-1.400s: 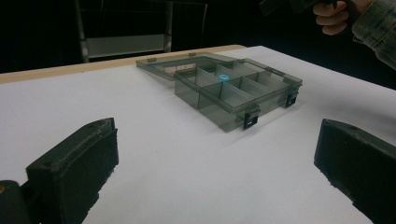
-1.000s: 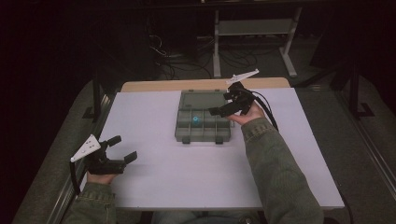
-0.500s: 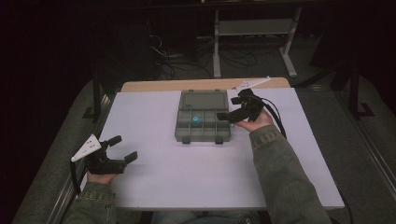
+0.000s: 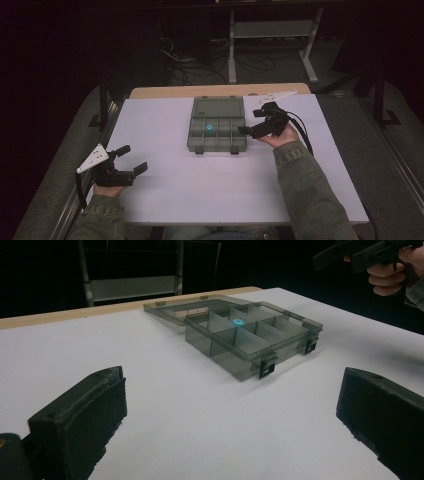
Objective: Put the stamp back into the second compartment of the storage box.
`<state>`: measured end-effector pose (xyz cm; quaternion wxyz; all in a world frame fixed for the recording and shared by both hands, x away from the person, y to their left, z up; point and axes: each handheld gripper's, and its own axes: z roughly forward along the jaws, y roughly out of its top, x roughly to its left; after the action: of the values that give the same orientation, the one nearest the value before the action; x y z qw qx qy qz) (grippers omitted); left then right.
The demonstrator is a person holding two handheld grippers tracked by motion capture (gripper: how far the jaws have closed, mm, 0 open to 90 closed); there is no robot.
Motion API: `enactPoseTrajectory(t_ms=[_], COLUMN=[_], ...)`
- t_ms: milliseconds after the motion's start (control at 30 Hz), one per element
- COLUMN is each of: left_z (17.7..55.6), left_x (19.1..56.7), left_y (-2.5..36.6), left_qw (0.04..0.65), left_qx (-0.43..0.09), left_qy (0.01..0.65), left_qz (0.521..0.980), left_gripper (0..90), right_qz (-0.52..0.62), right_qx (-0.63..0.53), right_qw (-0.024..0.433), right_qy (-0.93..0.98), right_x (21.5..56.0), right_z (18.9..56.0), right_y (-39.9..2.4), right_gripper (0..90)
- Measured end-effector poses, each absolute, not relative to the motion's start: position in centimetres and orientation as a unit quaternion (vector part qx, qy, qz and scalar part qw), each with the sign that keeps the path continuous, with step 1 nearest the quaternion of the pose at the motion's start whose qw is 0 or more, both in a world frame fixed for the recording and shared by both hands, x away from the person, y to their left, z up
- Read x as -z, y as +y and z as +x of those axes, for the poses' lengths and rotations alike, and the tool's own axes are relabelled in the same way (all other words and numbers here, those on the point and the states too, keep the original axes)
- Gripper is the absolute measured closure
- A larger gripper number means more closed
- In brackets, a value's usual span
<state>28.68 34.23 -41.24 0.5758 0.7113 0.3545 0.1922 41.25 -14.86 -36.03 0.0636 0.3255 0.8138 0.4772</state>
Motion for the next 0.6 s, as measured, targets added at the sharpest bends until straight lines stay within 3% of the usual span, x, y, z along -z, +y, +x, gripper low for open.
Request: enactPoseTrajectory(t_ms=[600], left_z=[28.7], left_x=[41.2], left_y=[34.3], left_qw=[0.576], left_qx=[-0.193], left_qy=[0.355], left_qz=[0.711], left_gripper=[0.0], right_qz=[0.332], right_qx=[-0.491], right_qw=[0.063], right_qy=[0.803], right_x=[37.5], right_z=[39.2], right_y=[-16.4], right_gripper=[0.0])
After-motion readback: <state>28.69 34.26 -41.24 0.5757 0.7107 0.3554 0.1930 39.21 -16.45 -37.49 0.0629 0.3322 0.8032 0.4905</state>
